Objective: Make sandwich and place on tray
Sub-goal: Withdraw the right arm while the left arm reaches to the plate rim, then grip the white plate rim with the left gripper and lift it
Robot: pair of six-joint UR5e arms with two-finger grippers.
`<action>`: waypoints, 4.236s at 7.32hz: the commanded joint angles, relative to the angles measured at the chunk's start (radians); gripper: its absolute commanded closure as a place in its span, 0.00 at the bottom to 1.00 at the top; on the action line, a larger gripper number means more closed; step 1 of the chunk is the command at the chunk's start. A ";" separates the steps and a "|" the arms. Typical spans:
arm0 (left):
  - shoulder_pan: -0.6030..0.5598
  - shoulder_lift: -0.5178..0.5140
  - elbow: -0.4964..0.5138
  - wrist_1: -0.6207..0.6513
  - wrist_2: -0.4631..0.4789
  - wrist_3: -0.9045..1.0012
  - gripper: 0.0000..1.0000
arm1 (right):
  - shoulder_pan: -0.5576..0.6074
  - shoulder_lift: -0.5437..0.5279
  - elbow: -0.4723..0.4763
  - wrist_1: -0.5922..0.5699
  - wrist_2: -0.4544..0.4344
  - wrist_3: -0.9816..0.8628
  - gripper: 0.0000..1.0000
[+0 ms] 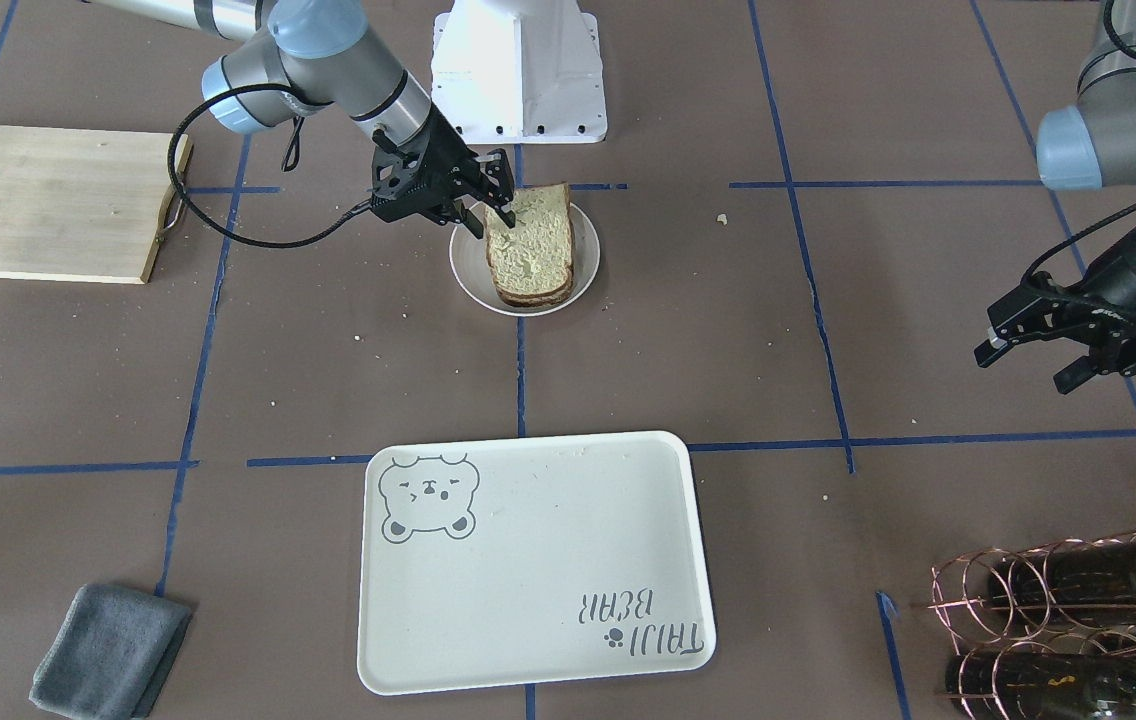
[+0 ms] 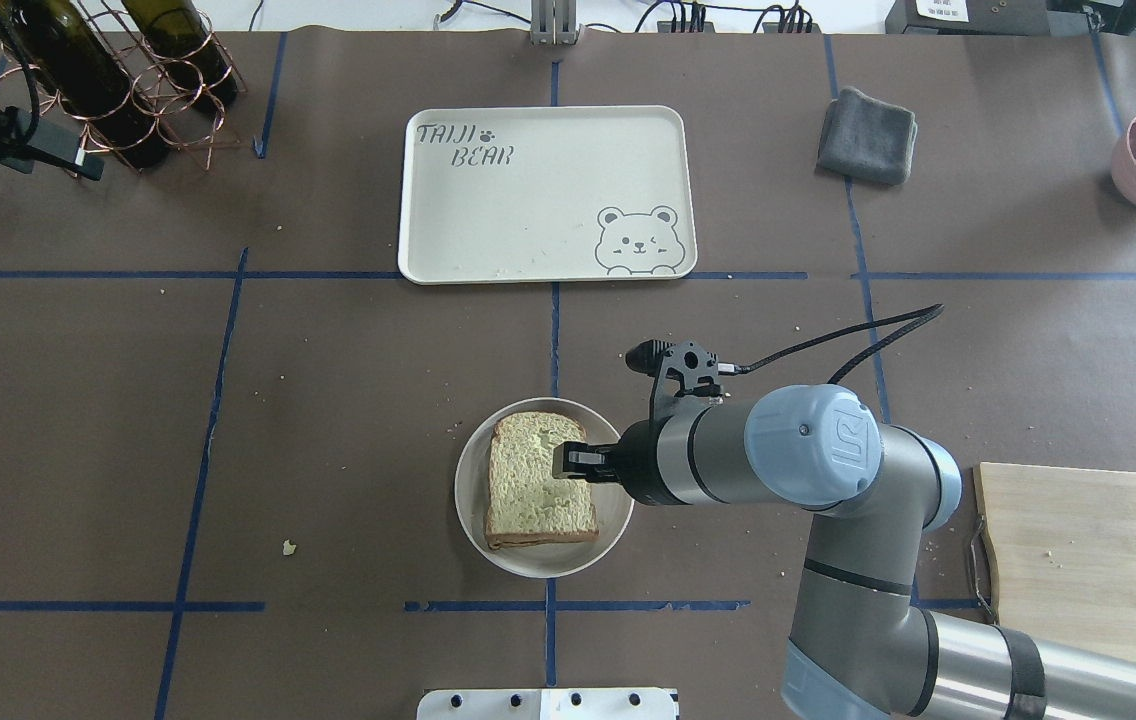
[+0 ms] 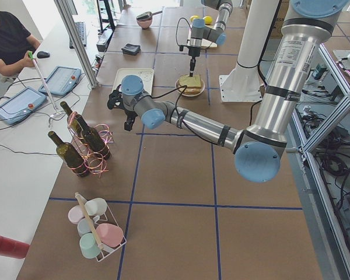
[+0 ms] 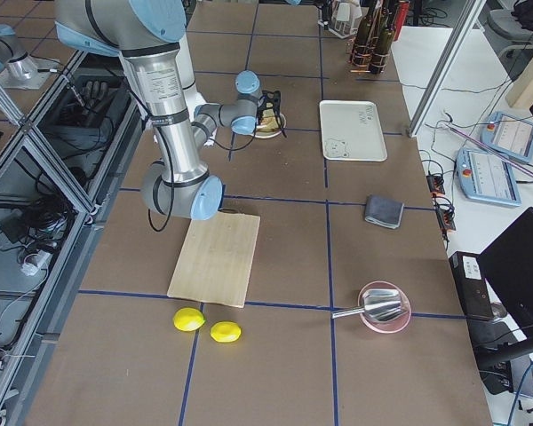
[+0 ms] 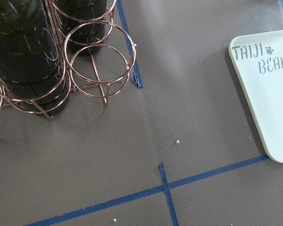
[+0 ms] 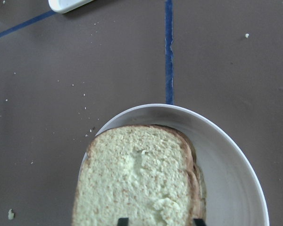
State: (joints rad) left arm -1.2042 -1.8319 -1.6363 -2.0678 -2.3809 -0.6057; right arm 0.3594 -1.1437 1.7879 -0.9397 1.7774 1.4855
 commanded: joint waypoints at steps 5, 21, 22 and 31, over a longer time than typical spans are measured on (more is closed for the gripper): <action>0.240 -0.036 -0.150 -0.034 0.131 -0.403 0.00 | 0.223 -0.002 0.108 -0.524 0.181 -0.171 0.00; 0.838 -0.207 -0.114 0.143 0.562 -0.885 0.64 | 0.731 -0.119 0.059 -0.752 0.456 -0.910 0.00; 0.838 -0.211 -0.102 0.138 0.560 -0.887 0.65 | 0.736 -0.120 0.061 -0.751 0.458 -0.910 0.00; 0.709 -0.219 -0.198 0.085 0.469 -0.928 1.00 | 0.795 -0.277 0.061 -0.709 0.450 -1.100 0.00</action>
State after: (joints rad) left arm -0.4395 -2.0467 -1.8380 -1.9488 -1.8673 -1.5310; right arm 1.1183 -1.3936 1.8521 -1.6501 2.2271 0.4706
